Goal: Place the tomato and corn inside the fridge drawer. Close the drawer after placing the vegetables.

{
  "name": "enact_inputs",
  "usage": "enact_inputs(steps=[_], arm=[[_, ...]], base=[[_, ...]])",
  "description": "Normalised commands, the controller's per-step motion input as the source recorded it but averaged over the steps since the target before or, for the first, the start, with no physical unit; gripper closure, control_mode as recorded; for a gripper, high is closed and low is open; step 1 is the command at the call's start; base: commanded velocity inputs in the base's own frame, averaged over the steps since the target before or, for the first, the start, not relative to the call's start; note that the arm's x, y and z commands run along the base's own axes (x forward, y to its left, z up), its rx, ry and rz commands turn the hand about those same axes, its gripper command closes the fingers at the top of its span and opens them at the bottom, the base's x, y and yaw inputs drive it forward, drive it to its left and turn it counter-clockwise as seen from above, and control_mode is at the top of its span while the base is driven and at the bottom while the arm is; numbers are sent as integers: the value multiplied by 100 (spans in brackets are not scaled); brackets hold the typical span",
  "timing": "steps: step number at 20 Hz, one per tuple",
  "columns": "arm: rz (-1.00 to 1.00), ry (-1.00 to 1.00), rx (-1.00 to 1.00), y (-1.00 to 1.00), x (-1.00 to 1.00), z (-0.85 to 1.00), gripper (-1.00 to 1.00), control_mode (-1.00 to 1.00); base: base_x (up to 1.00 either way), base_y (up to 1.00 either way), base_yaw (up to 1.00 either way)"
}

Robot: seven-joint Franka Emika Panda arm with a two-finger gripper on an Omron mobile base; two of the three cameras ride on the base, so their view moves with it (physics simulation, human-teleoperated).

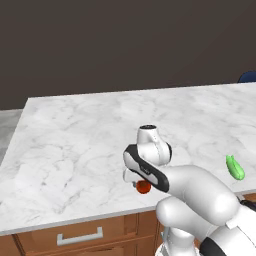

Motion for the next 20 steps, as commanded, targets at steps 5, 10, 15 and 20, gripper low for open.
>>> enact_inputs(steps=[5, 10, 15, 20], arm=[[0, 0, -4, -2, 0, -37, -100, -100], [0, 0, -1, 0, 9, -23, -100, -100], [0, 0, 0, 0, 27, -5, -100, -100], [0, 0, 0, 0, 17, -8, -100, -100]], base=[[0, 0, 0], [0, 0, 0], [0, 0, 0], [0, 0, 0]])
